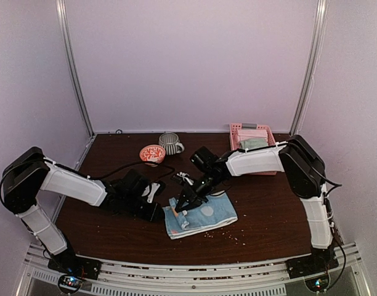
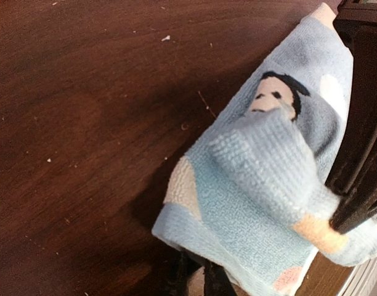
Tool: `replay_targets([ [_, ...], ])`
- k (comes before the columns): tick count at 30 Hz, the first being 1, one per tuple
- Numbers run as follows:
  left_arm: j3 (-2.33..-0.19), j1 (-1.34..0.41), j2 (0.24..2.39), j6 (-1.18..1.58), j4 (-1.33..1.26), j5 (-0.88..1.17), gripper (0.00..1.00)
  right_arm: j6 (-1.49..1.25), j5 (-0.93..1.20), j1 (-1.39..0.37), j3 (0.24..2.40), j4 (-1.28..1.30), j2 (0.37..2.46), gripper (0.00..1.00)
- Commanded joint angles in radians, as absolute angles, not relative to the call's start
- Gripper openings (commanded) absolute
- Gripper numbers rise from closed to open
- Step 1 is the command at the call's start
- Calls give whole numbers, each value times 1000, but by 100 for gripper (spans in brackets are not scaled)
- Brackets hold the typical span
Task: Roll the towels
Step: Fold the towel at the center of the board, then rotate the towel at the center of the board.
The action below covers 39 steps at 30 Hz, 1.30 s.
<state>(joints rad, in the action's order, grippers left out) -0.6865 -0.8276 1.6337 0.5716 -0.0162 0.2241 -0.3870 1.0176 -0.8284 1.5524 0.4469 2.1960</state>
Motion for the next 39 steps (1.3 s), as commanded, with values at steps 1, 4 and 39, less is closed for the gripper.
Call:
replay_targets([
  [1,-658,-834,1646,582,-20,230,11,-403,1041,-853,1586,418,2215,8],
  [4,-654,-834,1644,584,-18,224,11,-416,1074,-863,1584,398,2214,16],
  [39,-955,-888,1679,562,80,254,14,164,724,-531,1250,400,1582,100],
])
